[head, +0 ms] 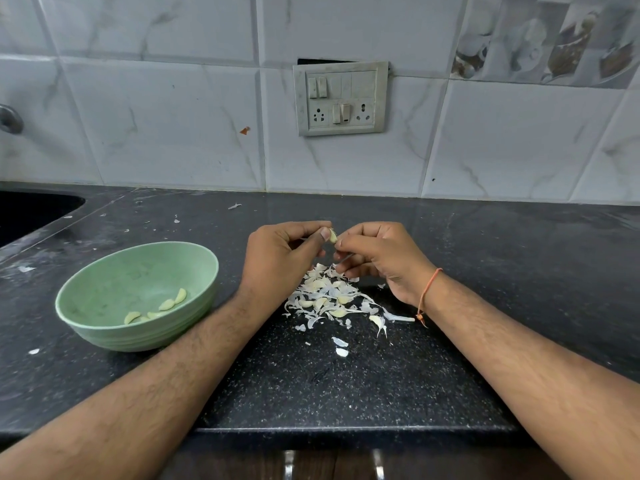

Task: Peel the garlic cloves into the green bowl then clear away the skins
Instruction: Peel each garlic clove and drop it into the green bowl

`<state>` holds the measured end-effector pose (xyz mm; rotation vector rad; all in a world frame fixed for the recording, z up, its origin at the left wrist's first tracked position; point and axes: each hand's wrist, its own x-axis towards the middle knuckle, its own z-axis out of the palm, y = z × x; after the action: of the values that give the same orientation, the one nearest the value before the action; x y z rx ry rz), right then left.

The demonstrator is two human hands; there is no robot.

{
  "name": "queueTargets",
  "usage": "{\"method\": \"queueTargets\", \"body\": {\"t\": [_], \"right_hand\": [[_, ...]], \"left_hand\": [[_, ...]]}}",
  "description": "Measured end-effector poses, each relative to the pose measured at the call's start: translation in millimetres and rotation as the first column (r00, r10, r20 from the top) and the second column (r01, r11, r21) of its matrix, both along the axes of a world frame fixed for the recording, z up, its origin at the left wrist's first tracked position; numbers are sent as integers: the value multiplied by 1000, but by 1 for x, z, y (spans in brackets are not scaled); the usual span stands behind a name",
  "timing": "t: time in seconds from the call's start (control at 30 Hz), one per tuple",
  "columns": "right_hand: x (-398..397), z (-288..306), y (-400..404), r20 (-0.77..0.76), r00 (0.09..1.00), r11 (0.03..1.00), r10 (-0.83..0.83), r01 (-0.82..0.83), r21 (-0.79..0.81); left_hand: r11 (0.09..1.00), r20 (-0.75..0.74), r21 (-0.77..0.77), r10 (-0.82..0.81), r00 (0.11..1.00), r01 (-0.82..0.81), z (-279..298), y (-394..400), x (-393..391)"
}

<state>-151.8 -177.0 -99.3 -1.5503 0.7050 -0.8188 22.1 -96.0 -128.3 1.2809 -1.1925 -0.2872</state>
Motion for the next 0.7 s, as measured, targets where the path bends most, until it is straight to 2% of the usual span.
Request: {"method": "queueTargets", "body": {"t": [0.13,0.3,0.47,0.6,0.7], "right_hand": [[1,-1,0,3,1000,1000,-13,13,12],[1,0,0,1,999,999,-38,38,-19],[-2,1,-4,-18,999,997,-37,36,-70],[-6,5,-7,-94,995,983,-35,17,-183],[-9,6,-13,-279,943,877,-182,27,-479]], "left_hand": [[999,-33,15,-30,999,30,-1,-1,0],[979,-269,0,-195,943,203,2,1,-3],[957,-387,-26,-276,880,289,3,1,-4],[946,-452,-41,-305,838,322,3,2,-4],[949,-458,-58,-300,837,308,4,3,-3]]}}
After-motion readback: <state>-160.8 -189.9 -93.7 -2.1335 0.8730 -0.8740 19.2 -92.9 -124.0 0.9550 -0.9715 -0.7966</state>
